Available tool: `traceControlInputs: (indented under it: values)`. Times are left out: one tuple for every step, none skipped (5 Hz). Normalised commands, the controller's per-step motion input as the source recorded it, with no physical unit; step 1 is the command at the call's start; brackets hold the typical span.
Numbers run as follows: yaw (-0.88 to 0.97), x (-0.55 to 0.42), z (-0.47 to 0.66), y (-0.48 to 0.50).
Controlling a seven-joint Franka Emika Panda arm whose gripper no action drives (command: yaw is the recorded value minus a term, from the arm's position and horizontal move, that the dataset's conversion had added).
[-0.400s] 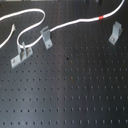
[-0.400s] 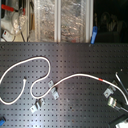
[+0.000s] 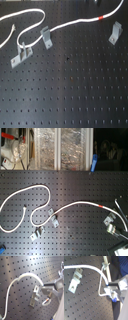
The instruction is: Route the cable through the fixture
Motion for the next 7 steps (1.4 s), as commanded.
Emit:
traceControlInputs:
  values:
    - [0.0,-0.256,0.26,-0.118]
    - [0.0,-0.273,0.27,-0.128]
    - [0.31,-0.366,0.06,-0.083]
    - [0.0,-0.033,0.02,-0.013]
    - [-0.07,-0.461,0.11,-0.165]
    - [0.03,-0.492,0.04,-0.112]
    - [0.18,-0.436,0.01,0.038]
